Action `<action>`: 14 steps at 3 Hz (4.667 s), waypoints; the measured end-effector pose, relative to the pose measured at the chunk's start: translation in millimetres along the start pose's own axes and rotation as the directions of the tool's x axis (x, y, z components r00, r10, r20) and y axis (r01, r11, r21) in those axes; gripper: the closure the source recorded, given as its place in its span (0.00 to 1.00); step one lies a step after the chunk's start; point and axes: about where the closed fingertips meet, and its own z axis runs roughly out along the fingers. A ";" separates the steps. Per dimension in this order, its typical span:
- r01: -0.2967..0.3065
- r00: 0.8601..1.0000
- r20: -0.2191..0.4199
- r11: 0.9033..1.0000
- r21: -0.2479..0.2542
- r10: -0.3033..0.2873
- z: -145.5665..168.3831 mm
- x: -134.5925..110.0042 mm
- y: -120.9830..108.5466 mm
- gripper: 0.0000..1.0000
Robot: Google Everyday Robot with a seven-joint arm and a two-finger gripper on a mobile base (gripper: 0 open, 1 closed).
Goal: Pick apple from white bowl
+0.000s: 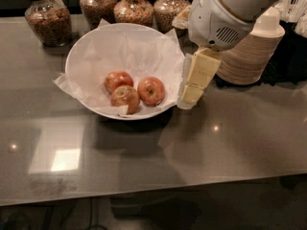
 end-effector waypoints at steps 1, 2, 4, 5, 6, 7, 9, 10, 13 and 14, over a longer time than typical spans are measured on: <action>-0.012 0.996 0.089 1.000 -0.012 0.013 29.1 -9.3 -16.4 0.00; -0.013 0.986 0.168 0.999 -0.046 0.021 55.1 -19.4 -32.1 0.00; -0.035 0.969 0.241 0.995 -0.094 0.057 86.6 -22.5 -48.1 0.23; -0.060 0.965 0.249 0.993 -0.101 0.083 95.6 -14.3 -51.4 0.22; -0.086 0.963 0.246 0.989 -0.116 0.112 106.4 -4.2 -51.2 0.21; -0.104 0.961 0.241 0.985 -0.139 0.136 119.1 4.0 -50.4 0.20; -0.126 0.966 0.198 0.970 -0.207 0.167 150.1 15.7 -42.7 0.20; -0.120 0.971 0.174 0.966 -0.227 0.161 161.6 15.1 -40.3 0.20; -0.127 0.979 0.125 0.961 -0.246 0.161 177.5 19.4 -33.2 0.54; -0.127 0.979 0.125 0.961 -0.246 0.161 177.5 19.4 -33.2 0.77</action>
Offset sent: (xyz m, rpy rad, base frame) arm 0.0731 0.0606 -0.0467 0.2536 0.0857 0.0931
